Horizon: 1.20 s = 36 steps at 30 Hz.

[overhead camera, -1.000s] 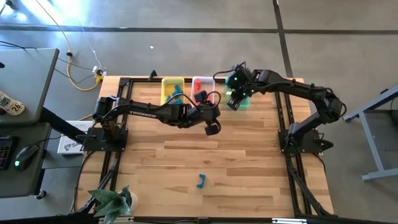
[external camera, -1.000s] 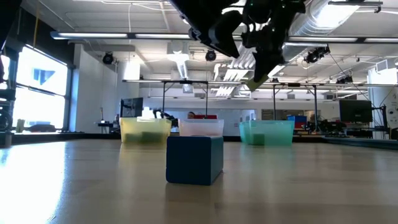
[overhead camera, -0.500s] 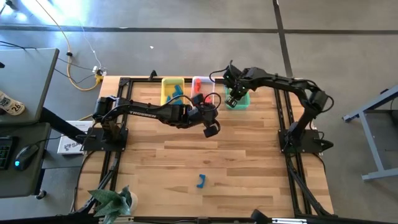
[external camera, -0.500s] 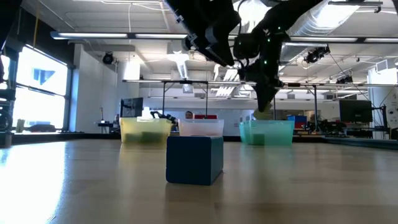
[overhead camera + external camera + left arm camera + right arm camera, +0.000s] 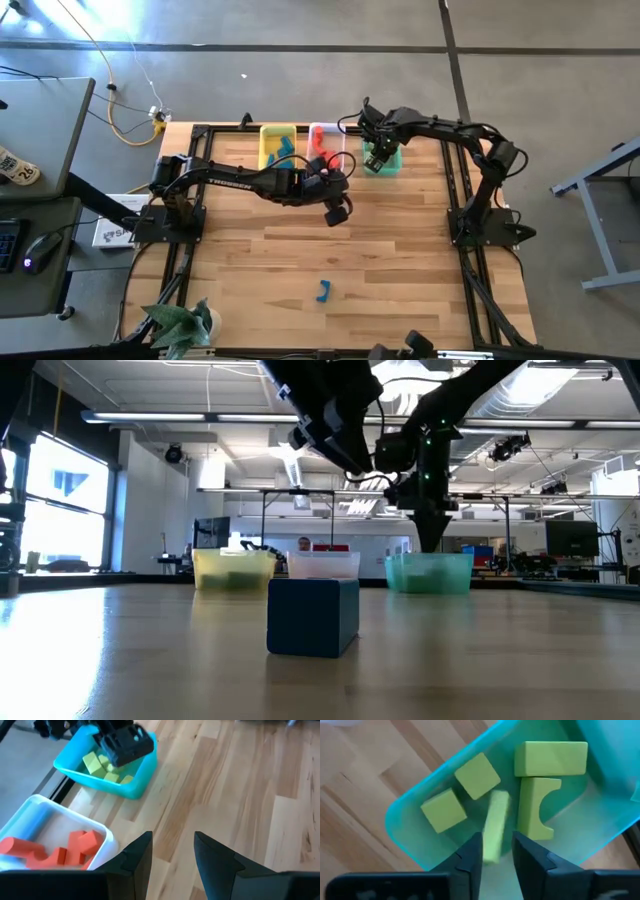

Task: Sort & place blocks by color
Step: Put the green block into the blue bin, then put the blue block into the yellow bin

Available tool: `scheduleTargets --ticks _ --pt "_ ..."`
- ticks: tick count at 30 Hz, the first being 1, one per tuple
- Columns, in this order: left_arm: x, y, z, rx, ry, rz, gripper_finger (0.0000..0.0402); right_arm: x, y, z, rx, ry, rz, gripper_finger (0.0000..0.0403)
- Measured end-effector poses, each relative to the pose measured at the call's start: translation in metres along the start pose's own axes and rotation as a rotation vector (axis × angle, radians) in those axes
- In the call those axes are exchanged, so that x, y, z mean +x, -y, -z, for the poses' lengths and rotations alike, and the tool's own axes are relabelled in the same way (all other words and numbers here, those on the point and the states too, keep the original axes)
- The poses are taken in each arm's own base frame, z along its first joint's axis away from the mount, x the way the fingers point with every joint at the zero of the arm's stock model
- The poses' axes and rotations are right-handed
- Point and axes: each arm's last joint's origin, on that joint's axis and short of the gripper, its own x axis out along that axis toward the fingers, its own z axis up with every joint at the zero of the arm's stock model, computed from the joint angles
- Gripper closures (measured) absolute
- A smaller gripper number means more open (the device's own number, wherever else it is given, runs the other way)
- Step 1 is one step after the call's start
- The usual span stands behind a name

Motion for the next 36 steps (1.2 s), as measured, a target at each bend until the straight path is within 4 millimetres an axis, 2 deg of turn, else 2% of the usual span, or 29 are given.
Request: scheduleTargets --ticks 7,13,17,22,28,36 --pt "0.000 -0.001 0.006 0.019 -0.057 -0.010 0.0268 0.000 0.000 0.001 -0.009 -0.009 0.017 0.0278" --pt "-0.001 -0.004 0.013 0.018 -0.118 -0.068 0.0268 -0.002 -0.001 0.002 0.000 -0.008 -0.048 0.0273" --pt "-0.006 -0.008 0.021 0.018 -0.201 -0.124 0.0268 -0.012 -0.004 0.003 0.038 0.019 -0.075 0.0273" --pt "-0.016 -0.014 0.028 0.021 -0.279 -0.171 0.0268 -0.036 -0.012 0.009 0.053 0.088 -0.120 0.0273" --pt "-0.027 -0.019 0.035 0.023 -0.361 -0.201 0.0268 -0.069 -0.034 0.019 0.123 0.165 -0.221 0.0272" --pt "-0.039 -0.027 0.043 0.012 -0.455 -0.257 0.0268 -0.099 -0.084 0.037 0.105 0.229 -0.310 0.0272"
